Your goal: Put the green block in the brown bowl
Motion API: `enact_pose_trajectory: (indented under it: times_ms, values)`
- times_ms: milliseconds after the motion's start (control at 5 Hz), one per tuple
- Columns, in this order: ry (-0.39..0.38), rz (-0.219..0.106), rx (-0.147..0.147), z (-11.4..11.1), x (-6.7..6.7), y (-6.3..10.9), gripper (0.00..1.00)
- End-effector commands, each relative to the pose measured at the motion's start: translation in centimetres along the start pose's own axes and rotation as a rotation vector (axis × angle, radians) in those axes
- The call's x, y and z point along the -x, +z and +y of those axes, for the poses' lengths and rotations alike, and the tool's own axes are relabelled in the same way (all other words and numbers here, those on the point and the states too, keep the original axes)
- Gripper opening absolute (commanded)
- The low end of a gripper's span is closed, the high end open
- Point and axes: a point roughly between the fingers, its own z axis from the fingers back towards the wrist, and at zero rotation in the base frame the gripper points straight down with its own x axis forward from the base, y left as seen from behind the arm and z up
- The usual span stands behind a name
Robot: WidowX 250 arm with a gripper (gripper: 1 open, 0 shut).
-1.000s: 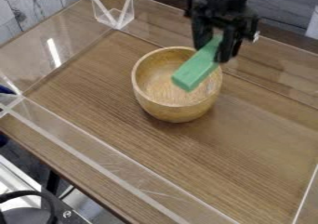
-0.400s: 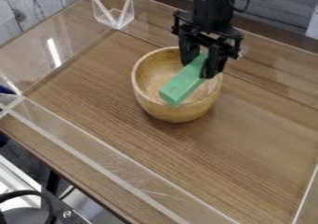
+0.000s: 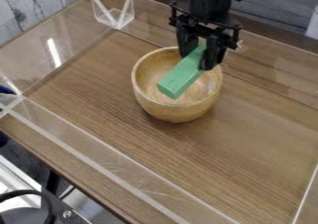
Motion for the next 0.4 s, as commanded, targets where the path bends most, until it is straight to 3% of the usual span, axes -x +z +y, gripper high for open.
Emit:
enact_pose_trajectory:
  times_ms: [0, 200]
  values:
    - [0.001, -0.085, -0.015, 0.47, -0.39, 2.35, 0.00]
    - [0.003, -0.080, -0.013, 0.57, -0.57, 1.95, 0.00]
